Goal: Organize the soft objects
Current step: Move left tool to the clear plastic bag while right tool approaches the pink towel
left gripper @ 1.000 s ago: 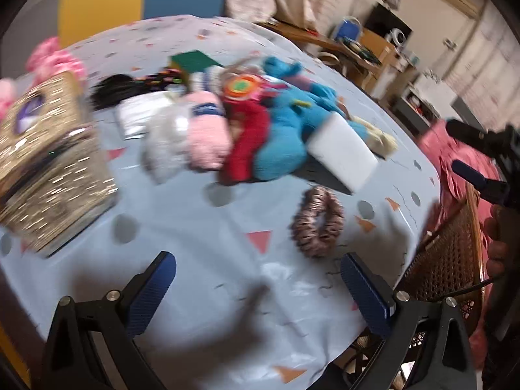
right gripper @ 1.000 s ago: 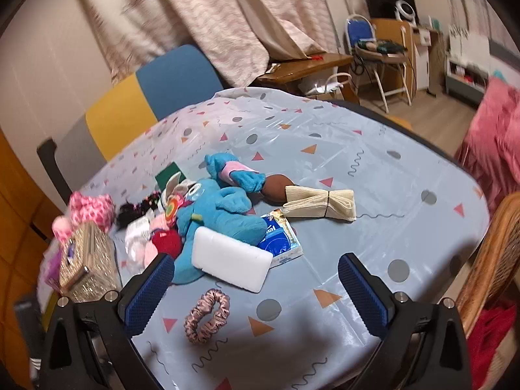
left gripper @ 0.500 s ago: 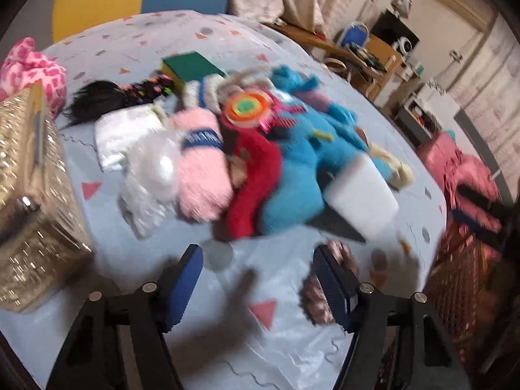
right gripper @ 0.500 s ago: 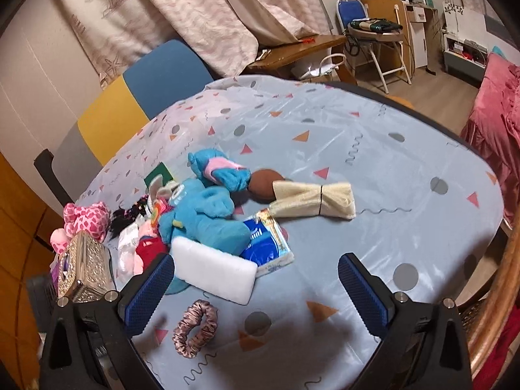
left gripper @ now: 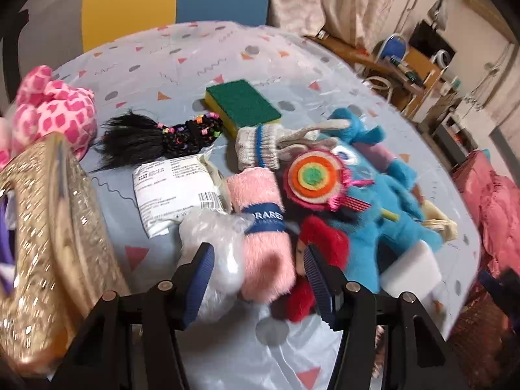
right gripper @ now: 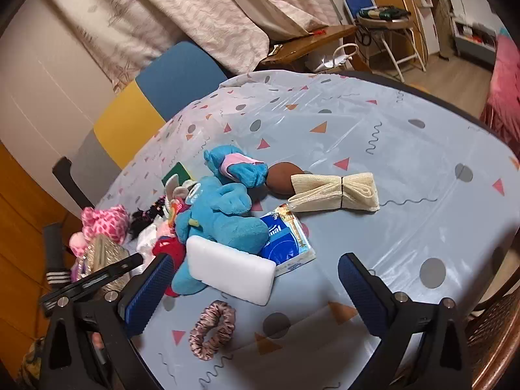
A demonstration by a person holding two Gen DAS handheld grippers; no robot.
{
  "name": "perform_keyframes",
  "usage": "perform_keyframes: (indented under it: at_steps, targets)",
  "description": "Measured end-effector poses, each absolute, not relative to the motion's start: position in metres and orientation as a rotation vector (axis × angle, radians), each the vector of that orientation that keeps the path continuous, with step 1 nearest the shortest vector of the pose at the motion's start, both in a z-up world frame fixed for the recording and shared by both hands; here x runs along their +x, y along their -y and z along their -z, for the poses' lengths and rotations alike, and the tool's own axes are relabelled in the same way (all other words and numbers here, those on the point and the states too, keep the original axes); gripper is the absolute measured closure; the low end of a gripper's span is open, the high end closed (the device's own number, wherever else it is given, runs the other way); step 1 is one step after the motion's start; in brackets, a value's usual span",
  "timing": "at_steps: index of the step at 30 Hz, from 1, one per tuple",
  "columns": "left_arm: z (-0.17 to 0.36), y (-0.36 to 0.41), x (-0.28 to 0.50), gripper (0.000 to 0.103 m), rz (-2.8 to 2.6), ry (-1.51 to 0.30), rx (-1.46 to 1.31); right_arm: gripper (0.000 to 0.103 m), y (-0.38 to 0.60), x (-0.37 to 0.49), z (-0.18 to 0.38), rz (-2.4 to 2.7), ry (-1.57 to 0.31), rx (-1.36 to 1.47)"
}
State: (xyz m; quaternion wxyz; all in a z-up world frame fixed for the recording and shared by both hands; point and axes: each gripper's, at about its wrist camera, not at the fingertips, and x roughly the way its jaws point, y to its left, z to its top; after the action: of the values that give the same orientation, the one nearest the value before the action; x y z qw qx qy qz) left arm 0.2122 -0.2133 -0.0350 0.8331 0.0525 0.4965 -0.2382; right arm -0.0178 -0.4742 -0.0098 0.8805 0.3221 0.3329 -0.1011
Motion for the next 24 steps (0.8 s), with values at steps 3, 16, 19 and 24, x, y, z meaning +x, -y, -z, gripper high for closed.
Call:
perform_keyframes:
  at_steps: [3, 16, 19, 24]
  targets:
    - [0.051, 0.222, 0.223, 0.070, 0.462, -1.089, 0.156, 0.000, 0.479, -0.019, 0.011, 0.195, -0.682, 0.715]
    - [0.016, 0.166, 0.129, 0.101, 0.637, -0.928, 0.066, 0.000, 0.484, -0.023, 0.013, 0.220, -0.673, 0.747]
    - [0.018, 0.144, 0.108, 0.101, 0.647, -0.947, 0.039, 0.000, 0.474, -0.018, 0.009, 0.214, -0.694, 0.681]
    - [0.034, 0.117, 0.088, 0.101, 0.613, -0.987, 0.031, 0.008, 0.433, 0.006, 0.012, 0.077, -0.788, 0.584]
